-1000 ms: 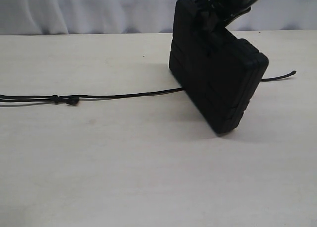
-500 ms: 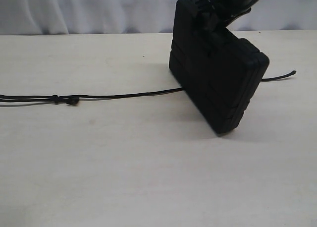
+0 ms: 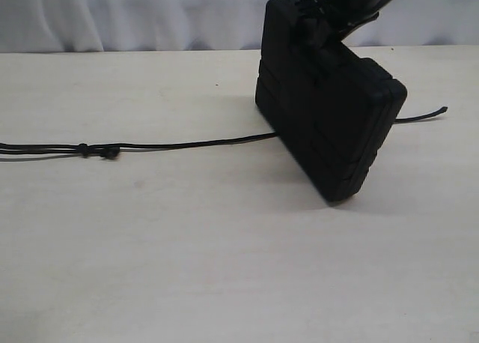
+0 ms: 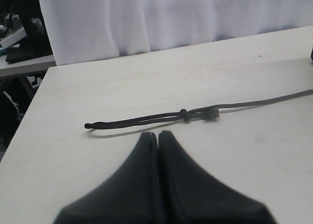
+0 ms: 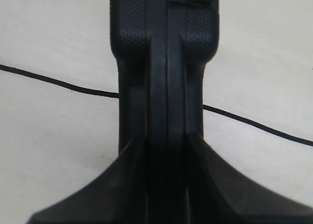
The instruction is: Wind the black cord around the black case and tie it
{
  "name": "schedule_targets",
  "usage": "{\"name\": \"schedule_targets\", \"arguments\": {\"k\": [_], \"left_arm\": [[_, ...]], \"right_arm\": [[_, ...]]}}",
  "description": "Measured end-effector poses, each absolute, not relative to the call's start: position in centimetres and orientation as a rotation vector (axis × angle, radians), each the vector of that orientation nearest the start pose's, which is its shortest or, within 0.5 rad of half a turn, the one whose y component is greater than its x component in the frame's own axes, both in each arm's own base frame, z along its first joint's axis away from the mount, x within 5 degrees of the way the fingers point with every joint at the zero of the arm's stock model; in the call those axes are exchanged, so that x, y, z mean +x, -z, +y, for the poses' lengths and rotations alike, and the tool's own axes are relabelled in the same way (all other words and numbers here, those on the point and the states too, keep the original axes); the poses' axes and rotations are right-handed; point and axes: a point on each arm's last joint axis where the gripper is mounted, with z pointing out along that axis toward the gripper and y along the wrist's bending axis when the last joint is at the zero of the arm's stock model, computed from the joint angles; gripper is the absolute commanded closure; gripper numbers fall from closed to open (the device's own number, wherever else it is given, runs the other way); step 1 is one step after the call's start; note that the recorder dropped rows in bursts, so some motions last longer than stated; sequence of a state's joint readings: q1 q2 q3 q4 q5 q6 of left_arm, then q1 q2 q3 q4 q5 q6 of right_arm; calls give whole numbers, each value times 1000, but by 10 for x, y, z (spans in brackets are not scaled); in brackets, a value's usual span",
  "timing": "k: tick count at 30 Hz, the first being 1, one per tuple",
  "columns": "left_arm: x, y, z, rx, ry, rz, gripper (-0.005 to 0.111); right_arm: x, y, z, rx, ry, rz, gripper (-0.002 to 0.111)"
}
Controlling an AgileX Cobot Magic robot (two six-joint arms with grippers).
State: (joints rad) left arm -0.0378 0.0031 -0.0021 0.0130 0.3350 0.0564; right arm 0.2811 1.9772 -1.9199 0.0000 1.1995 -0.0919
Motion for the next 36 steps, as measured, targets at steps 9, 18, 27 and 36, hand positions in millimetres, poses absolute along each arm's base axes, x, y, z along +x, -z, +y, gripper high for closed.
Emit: {"name": "schedule_targets", "arguments": {"k": [9, 18, 27, 36], "left_arm": [[54, -183, -2, 94, -26, 1817, 107], [54, -183, -2, 94, -26, 1817, 107], [56, -202, -2, 76, -14, 1617, 107], [47, -246, 1, -105, 184, 1115, 107]], "right_arm": [[416, -313, 120, -329, -82, 2724, 104], [416, -313, 119, -208, -99, 2737, 104], [415, -314, 119, -197, -101, 2736, 104], [415, -314, 119, -197, -101, 2736, 104]]}}
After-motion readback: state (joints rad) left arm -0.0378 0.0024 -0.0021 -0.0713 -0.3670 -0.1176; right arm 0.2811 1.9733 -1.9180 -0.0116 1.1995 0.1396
